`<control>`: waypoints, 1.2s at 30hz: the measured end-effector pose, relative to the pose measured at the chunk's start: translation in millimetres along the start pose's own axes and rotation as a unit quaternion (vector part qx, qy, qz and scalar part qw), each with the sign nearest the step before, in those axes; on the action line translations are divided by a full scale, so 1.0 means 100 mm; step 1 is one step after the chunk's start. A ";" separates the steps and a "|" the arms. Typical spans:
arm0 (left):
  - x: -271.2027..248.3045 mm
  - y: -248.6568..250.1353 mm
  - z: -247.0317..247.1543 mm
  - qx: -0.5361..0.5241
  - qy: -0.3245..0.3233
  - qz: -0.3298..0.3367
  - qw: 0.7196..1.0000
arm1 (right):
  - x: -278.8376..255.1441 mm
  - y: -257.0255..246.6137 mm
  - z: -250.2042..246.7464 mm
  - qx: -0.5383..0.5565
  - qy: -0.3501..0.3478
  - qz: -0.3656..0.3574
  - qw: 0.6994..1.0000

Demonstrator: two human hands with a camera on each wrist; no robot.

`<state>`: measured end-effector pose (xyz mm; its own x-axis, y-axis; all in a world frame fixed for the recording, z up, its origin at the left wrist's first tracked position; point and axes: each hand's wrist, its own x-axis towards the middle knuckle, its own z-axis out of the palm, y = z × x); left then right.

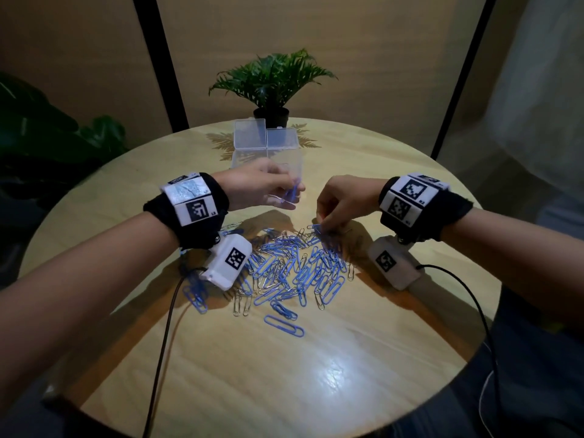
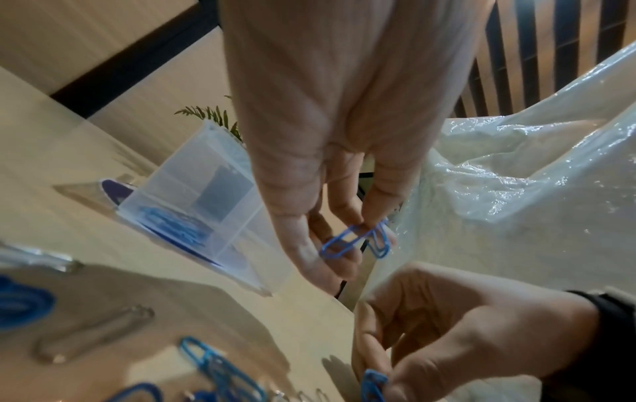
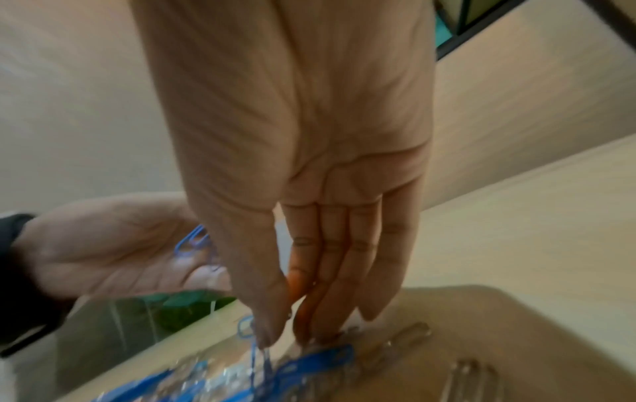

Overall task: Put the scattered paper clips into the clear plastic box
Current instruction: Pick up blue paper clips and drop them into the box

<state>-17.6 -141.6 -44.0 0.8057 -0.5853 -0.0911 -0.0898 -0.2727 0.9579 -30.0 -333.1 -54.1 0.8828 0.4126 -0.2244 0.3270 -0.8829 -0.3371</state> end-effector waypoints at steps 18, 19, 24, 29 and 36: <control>-0.17 0.06 0.42 0.402 -0.047 0.022 0.914 | -0.29 0.17 -0.12 0.593 -0.005 0.100 0.799; -0.18 0.06 0.46 0.419 -0.056 0.026 0.906 | -0.27 0.17 -0.09 0.559 0.015 0.093 0.824; -0.21 0.02 0.59 0.501 -0.065 0.040 0.862 | -0.27 0.17 -0.05 0.539 0.033 0.029 0.841; -0.23 0.02 0.56 0.493 -0.070 0.039 0.866 | -0.33 0.16 -0.07 0.553 0.018 0.054 0.832; -0.31 -0.02 0.45 0.465 -0.027 0.055 0.883 | -0.49 0.01 0.10 0.001 -0.035 -0.115 0.993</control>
<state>-68.7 -157.8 -55.4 0.7352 -0.6762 -0.0482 -0.6283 -0.7063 0.3261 -76.3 -351.6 -52.3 0.7594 0.6179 -0.2039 0.5165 -0.7630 -0.3887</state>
